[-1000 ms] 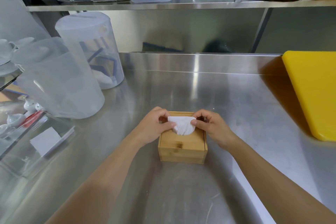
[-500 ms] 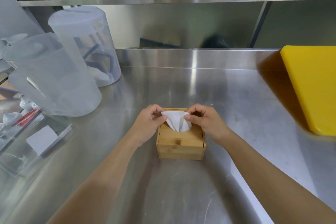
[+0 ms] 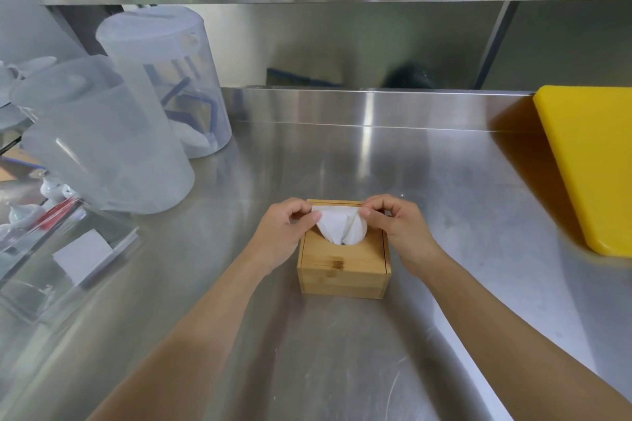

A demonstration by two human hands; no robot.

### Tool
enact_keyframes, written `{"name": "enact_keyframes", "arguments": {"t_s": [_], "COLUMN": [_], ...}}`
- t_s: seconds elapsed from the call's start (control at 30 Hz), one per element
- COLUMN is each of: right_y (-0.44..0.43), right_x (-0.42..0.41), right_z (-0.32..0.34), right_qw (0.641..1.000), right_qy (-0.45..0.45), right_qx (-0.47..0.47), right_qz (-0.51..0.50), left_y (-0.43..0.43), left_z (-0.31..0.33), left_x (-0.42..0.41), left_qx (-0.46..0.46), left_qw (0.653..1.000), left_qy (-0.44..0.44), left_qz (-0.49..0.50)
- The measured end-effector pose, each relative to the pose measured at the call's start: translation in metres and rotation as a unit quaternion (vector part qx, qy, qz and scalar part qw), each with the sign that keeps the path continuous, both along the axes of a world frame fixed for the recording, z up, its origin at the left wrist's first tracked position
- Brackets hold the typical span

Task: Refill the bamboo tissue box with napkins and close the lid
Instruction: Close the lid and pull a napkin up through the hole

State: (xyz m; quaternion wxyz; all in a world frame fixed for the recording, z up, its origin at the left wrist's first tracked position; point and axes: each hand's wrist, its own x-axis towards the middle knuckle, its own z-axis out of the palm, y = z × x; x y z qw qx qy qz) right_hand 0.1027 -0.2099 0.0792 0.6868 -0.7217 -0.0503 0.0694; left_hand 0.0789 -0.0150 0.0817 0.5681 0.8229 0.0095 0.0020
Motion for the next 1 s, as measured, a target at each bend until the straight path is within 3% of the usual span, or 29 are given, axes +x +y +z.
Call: {"name": "enact_keyframes", "arguments": {"t_s": [0.1, 0.27, 1.0], "right_y": [0.002, -0.002, 0.001], "right_x": [-0.002, -0.002, -0.004], "right_z": [-0.001, -0.002, -0.009], "right_qw": [1.0, 0.998, 0.999], "right_qy": [-0.002, -0.023, -0.014], "right_qx": [0.011, -0.065, -0.013], "right_qz": [-0.017, -0.014, -0.039], "left_y": [-0.004, -0.003, -0.013], "left_z": [0.004, 0.002, 0.001], "left_x": [-0.002, -0.003, -0.002], "left_qx": [-0.014, -0.044, 0.012], "left_qw": [1.0, 0.999, 0.998], "left_qy": [0.004, 0.003, -0.037], "left_qz": [0.005, 0.015, 0.051]}}
